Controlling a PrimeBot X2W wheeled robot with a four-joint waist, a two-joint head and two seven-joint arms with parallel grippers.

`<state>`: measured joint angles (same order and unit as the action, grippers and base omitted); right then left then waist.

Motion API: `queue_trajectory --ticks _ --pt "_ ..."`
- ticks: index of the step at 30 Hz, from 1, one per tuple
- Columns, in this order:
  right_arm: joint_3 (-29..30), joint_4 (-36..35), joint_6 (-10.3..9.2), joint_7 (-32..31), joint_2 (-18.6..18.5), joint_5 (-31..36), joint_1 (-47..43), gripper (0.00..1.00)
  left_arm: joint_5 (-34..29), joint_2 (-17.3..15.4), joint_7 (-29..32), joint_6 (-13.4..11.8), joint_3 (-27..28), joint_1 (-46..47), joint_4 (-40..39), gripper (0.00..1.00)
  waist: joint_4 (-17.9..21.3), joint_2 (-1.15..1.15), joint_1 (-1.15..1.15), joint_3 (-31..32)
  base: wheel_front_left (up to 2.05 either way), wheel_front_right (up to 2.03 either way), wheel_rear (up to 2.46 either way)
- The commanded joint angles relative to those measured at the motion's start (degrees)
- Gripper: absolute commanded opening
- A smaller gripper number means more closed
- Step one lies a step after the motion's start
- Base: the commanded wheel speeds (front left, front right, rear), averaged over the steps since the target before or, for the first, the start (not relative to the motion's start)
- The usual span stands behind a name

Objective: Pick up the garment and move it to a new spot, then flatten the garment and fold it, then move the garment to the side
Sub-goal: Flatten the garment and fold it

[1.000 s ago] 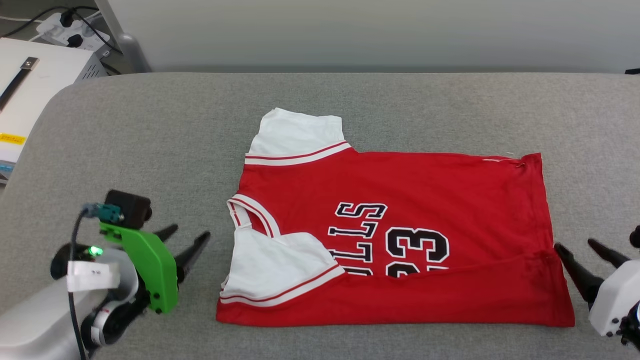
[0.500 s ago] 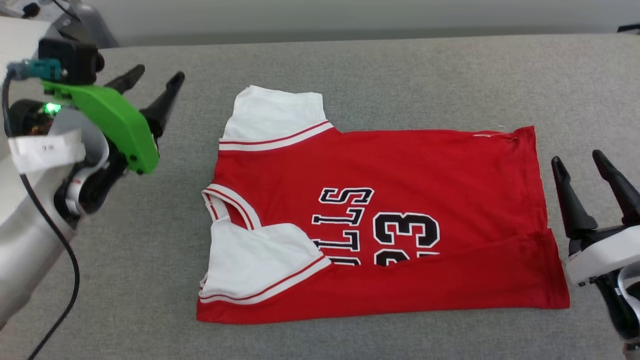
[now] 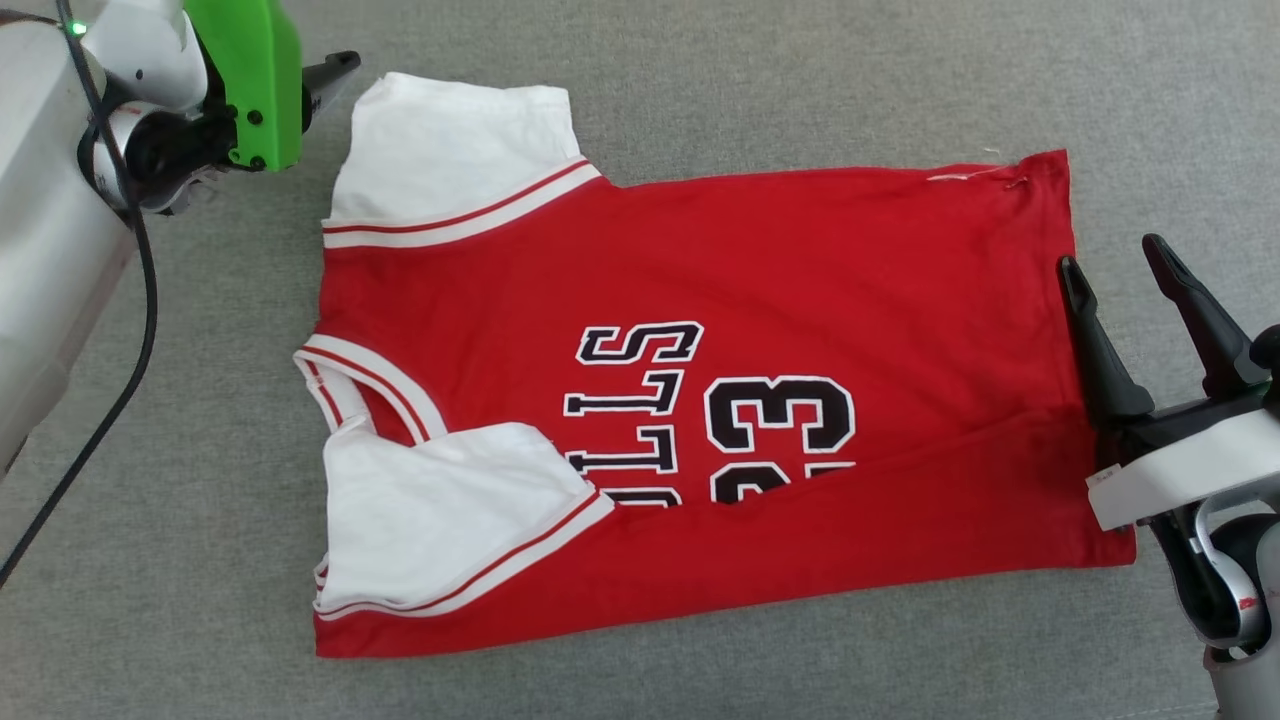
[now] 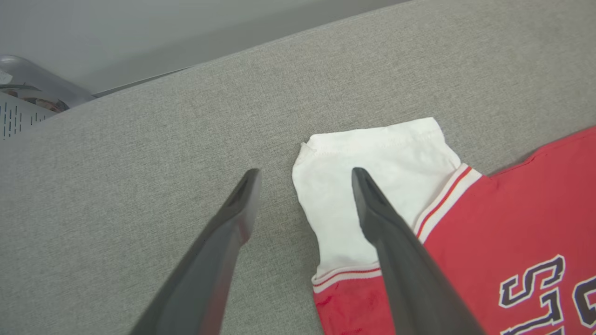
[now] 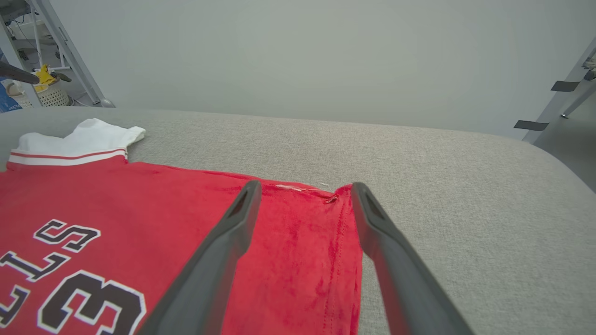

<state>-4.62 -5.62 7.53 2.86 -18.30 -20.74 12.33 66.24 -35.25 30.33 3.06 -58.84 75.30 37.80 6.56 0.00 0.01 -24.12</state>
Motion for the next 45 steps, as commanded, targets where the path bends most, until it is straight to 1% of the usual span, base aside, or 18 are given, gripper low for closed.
queue_trajectory --ticks 1,6,9,13,17,18,19,22,25,26,27,31,33,34,36,38,42,45 --pt "-0.4 -0.2 -0.04 0.6 0.4 0.6 1.4 1.0 0.3 0.8 2.3 0.6 -0.7 1.8 1.4 1.0 2.5 0.0 -0.01 -4.1 0.0 0.0 0.0" --pt "-1.2 0.1 -0.04 1.0 0.8 0.5 3.1 1.0 0.0 2.6 7.6 1.5 -2.4 4.7 5.5 1.0 3.5 0.0 -0.01 -6.9 0.0 0.0 0.0" --pt "-1.8 0.5 -0.04 1.5 0.7 0.4 4.4 1.0 -0.8 3.4 8.3 2.0 -3.2 6.0 7.7 1.0 4.2 0.0 -0.01 -8.6 0.0 0.0 0.0" --pt "-2.5 1.5 -0.04 2.0 0.6 0.2 5.6 1.0 -3.3 3.9 9.0 2.7 -5.8 6.3 10.5 1.0 4.6 0.0 -0.01 -9.7 0.0 0.0 0.0" --pt "-2.7 2.4 -0.04 2.6 0.4 -0.3 5.9 1.0 -3.3 3.9 10.1 3.5 -7.1 5.2 12.1 1.0 4.7 0.0 -0.01 -9.8 0.0 0.0 0.0" --pt "-2.6 2.6 -0.04 2.6 0.3 -0.3 5.9 1.0 -3.5 3.8 10.1 3.6 -7.5 5.0 12.2 0.78 4.6 0.0 -0.01 -9.7 0.0 0.0 0.0" --pt "-2.3 2.7 -0.04 2.7 0.2 -0.5 5.9 1.0 -3.5 3.7 9.9 3.8 -7.7 4.8 12.3 0.0 4.4 0.0 -0.01 -9.5 0.0 0.0 0.0" --pt "-1.7 2.8 -0.04 2.8 -0.3 -0.7 6.4 1.0 -3.7 3.6 7.8 4.1 -7.9 4.8 11.8 0.0 3.8 0.0 -0.01 -8.7 0.0 0.0 0.0" --pt "-1.1 2.6 -0.04 2.3 -1.8 -0.3 7.4 1.0 -4.1 3.7 4.8 4.3 -8.1 4.9 10.9 0.0 2.8 0.0 -0.01 -7.6 0.0 0.0 0.0" --pt "-0.2 2.2 -0.04 0.7 -4.3 -0.9 9.4 1.0 -4.5 3.7 1.2 4.4 -8.1 4.8 9.3 0.0 1.8 0.0 -0.01 -5.9 0.0 0.0 0.0" --pt "-0.1 2.3 -0.04 -0.4 -5.1 -1.2 10.0 1.0 -4.6 3.6 0.2 4.4 -8.3 4.7 8.8 0.0 1.5 0.0 -0.01 -5.3 0.0 0.0 0.0" --pt "-1.7 2.9 -0.04 -9.2 -10.4 -3.9 13.2 1.0 -4.3 3.1 -3.5 4.4 -8.9 3.6 4.9 0.0 0.1 0.0 -0.01 -3.4 0.0 0.0 0.0" --pt "-3.3 4.0 -0.04 -15.1 -14.3 -6.4 15.2 1.0 -4.3 3.1 -5.2 4.4 -9.4 3.0 2.9 0.0 -1.0 0.0 -0.01 -2.5 0.0 0.0 0.0" --pt "-4.1 4.5 -0.04 -17.9 -16.2 -8.0 16.5 1.0 -4.2 3.0 -6.0 4.4 -9.6 2.7 1.8 0.0 -1.5 0.0 -0.01 -2.2 0.0 0.0 0.0" --pt "-5.5 5.8 -0.04 -22.9 -18.8 -11.4 18.6 1.0 -4.2 2.9 -7.1 4.4 -9.8 2.2 0.4 0.0 -2.2 0.0 -0.01 -1.9 0.0 0.0 0.0" --pt "-7.6 7.3 -0.04 -29.4 -21.7 -15.3 20.9 1.0 -4.3 2.9 -8.4 4.4 -10.1 1.8 -1.3 0.0 -3.0 0.0 -0.01 -1.6 0.0 0.0 0.0" --pt "-11.9 10.4 -0.04 -39.3 -25.0 -20.3 25.4 1.0 -4.5 3.0 -10.0 4.4 -10.3 1.6 -3.6 0.0 -4.4 0.0 -0.01 -1.6 0.0 0.0 0.0" --pt "-14.7 13.2 -0.04 -44.3 -25.3 -22.1 28.5 1.0 -4.7 3.0 -10.6 4.4 -10.3 1.8 -5.0 0.0 -5.2 0.0 -0.01 -2.1 0.0 0.0 0.0"
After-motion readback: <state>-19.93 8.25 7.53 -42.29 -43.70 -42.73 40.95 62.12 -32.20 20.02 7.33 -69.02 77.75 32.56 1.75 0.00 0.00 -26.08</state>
